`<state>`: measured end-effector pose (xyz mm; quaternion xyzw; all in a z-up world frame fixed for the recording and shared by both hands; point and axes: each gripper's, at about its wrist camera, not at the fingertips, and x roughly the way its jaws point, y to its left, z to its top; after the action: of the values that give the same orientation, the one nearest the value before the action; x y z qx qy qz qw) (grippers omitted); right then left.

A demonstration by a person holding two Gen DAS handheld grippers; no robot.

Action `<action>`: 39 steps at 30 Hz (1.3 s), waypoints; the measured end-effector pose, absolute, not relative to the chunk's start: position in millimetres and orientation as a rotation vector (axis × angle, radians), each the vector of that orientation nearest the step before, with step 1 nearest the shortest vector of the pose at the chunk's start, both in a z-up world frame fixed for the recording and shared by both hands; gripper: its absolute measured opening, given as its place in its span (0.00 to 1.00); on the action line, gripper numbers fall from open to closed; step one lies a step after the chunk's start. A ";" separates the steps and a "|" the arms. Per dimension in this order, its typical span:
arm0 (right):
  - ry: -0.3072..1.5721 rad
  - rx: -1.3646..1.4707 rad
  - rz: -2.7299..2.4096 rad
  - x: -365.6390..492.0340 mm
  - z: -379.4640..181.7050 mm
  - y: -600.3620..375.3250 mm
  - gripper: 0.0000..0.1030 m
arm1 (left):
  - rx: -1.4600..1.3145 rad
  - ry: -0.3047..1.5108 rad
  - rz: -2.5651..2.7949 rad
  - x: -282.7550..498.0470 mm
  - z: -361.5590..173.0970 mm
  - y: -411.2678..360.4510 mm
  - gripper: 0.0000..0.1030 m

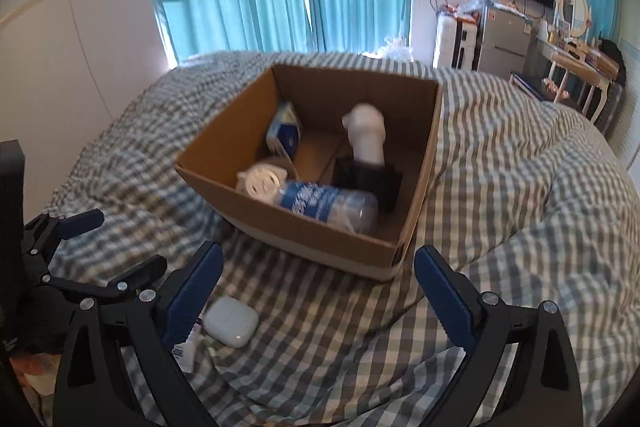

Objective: Organize objects
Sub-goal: 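Lower the left tool onto the BOP toothpaste tube and grasp it, then grasp the pale blue earbud case with the right tool while the left tool holds the tube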

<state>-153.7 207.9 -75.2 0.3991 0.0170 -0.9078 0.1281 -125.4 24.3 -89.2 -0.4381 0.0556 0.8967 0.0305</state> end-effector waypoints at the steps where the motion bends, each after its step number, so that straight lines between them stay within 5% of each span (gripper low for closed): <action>1: 0.042 1.181 -2.636 -153.9 -82.3 210.0 0.94 | -1.362 0.182 2.746 -125.0 -94.2 27.2 1.00; 10: -0.039 1.227 -2.674 -145.2 -102.0 221.6 0.94 | -1.505 0.295 2.564 -116.0 -142.8 49.8 1.00; 14: -0.001 1.212 -2.689 -141.1 -100.1 218.5 0.94 | -1.523 0.386 2.522 -115.7 -152.6 63.7 0.92; 16: 0.011 1.195 -2.701 -138.4 -98.2 217.9 0.94 | -1.516 0.414 2.491 -115.2 -157.1 71.8 0.65; 21: -0.007 1.172 -2.718 -135.3 -94.7 220.4 0.94 | -1.499 0.385 2.473 -117.4 -159.6 78.0 0.27; 39: 0.124 1.210 -2.623 -134.3 -103.1 182.7 0.94 | -1.331 0.124 2.617 -82.8 -80.4 21.0 0.25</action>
<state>-134.3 182.7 -103.1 0.4152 0.0424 -0.9001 0.1248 -82.8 21.0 -80.4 -0.4506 0.0420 0.8859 0.1015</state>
